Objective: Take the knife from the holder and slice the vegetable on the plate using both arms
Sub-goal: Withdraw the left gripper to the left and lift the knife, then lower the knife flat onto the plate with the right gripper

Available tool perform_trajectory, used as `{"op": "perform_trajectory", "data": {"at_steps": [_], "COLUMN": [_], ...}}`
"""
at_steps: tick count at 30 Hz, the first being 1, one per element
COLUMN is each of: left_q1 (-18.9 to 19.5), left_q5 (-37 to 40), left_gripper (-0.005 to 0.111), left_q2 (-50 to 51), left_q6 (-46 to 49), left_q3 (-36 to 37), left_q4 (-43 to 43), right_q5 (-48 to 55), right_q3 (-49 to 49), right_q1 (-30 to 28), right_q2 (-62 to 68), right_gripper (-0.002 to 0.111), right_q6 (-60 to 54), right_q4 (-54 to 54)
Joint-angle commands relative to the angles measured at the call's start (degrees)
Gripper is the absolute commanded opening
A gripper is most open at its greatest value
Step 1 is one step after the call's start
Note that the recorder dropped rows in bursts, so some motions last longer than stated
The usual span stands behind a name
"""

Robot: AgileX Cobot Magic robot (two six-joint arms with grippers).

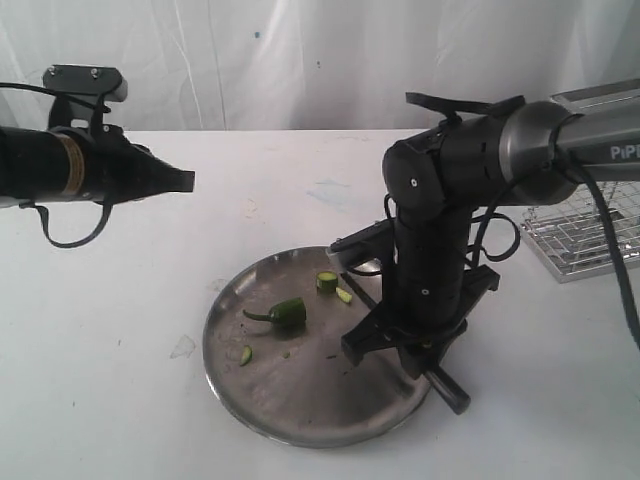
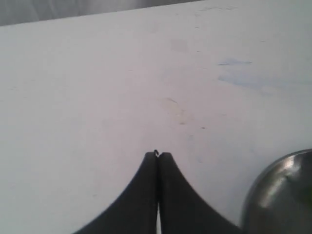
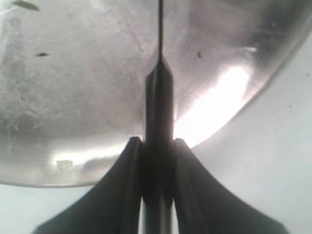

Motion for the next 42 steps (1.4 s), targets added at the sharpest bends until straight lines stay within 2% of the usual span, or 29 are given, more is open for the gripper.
{"op": "perform_trajectory", "data": {"at_steps": [1, 5, 12, 15, 19, 25, 28, 30, 32, 36, 39, 42], "left_q1": [0.12, 0.12, 0.35, 1.73, 6.89, 17.55, 20.67, 21.17, 21.26, 21.26, 21.26, 21.26], "left_q5": [12.39, 19.89, 24.41, 27.66, 30.92, 30.80, 25.86, 21.41, 13.77, -10.17, -24.18, -28.70], "left_gripper": [0.000, 0.000, 0.000, 0.000, 0.000, 0.000, 0.000, 0.000, 0.000, 0.000, 0.000, 0.000], "left_q2": [-4.04, -5.07, -5.43, -5.43, -5.43, -5.96, -7.43, -8.73, -10.05, -10.64, -10.64, -10.64], "left_q6": [0.87, 2.60, 2.60, 2.20, -3.74, -8.58, -8.79, -8.25, -6.32, 0.76, 6.00, 7.21], "left_q3": [1.94, 3.47, 5.86, 6.79, 9.25, 15.88, 18.53, 19.44, 19.55, 19.55, 19.55, 19.55], "left_q4": [2.92, 2.92, 2.92, 2.92, 2.92, 2.71, 2.71, 3.00, 3.15, 3.99, 4.14, 4.24], "right_q5": [-0.49, -0.78, -0.78, -0.89, -2.28, -6.55, -7.87, -8.46, -8.97, -9.88, -9.77, -9.63], "right_q3": [0.16, 0.16, 0.16, 0.16, 0.16, 0.16, 0.16, 0.16, 0.16, 0.16, 0.16, 0.16], "right_q1": [-1.64, -1.64, -1.67, -1.67, -2.67, -7.65, -10.85, -12.34, -13.16, -13.18, -13.18, -13.18], "right_q2": [-0.65, -0.75, -3.68, -6.82, -10.53, -10.27, -8.97, -7.99, -7.02, -4.06, -0.66, 2.06], "right_gripper": [0.000, 0.000, 0.000, 0.000, 0.000, 0.000, 0.000, 0.000, 0.000, 0.000, 0.000, 0.000], "right_q6": [-0.72, -0.99, -2.09, -2.09, -3.29, -5.22, -12.82, -19.31, -24.79, -27.61, -27.73, -29.67], "right_q4": [-0.97, -0.97, -6.11, -8.11, -9.39, -4.49, 5.30, 14.44, 21.19, 25.16, 26.59, 29.89]}}
